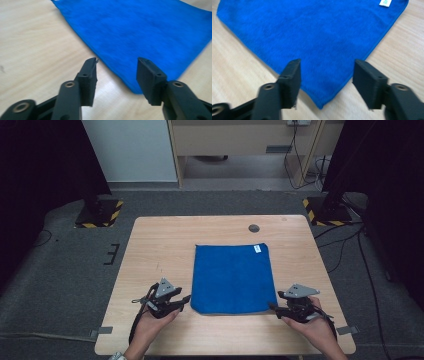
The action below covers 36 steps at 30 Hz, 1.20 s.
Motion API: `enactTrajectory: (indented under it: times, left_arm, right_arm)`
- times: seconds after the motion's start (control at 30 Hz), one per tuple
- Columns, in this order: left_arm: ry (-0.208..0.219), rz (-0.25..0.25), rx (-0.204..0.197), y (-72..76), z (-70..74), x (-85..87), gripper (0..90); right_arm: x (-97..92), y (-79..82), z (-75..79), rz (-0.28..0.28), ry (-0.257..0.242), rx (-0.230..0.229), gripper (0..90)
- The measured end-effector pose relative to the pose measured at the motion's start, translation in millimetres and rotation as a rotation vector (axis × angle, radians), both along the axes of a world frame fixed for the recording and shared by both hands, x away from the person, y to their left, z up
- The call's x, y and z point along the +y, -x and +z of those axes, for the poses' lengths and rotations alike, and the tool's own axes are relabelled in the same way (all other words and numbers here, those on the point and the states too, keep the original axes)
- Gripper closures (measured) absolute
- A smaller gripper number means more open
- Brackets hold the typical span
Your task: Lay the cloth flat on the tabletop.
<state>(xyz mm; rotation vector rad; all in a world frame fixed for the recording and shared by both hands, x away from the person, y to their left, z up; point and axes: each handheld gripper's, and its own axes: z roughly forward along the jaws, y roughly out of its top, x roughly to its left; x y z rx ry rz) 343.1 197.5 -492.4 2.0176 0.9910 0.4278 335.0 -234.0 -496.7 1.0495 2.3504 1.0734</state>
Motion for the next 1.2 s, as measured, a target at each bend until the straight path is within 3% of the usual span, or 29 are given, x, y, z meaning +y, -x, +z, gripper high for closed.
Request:
enactTrajectory:
  times: [0.23, 0.47, 0.6, 0.73, 0.87, 1.03, 1.2]
  left_arm:
    - [0.007, 0.044, -0.031, -18.4, -1.5, 6.8, 30.3]
    - [-0.012, 0.053, -0.035, -35.8, -9.8, 6.8, 19.4]
    - [-0.019, 0.054, -0.044, -37.2, -11.3, 9.5, 14.8]
    - [-0.017, 0.055, -0.038, -36.0, -13.4, 16.2, 12.1]
    - [0.022, 0.052, -0.034, -38.1, -13.7, 23.5, 10.0]
    - [0.020, 0.057, -0.048, -40.1, -13.5, 27.1, 9.0]
    - [0.005, 0.072, -0.054, -40.2, -12.3, 31.4, 8.8]
  right_arm:
    - [8.5, -12.9, -5.0, -0.040, -0.035, -0.007, 22.9]
    - [20.3, -26.6, -6.2, -0.055, -0.041, -0.006, 14.6]
    - [34.1, -35.5, -1.6, -0.053, -0.038, -0.017, 11.7]
    - [53.0, -42.2, 4.3, -0.025, -0.043, -0.005, 10.2]
    - [76.5, -46.0, 5.0, 0.012, -0.039, 0.001, 9.3]
    - [106.9, -49.6, 2.4, 0.060, -0.023, -0.001, 9.5]
    - [133.6, -49.7, 1.0, 0.117, -0.009, 0.004, 16.2]
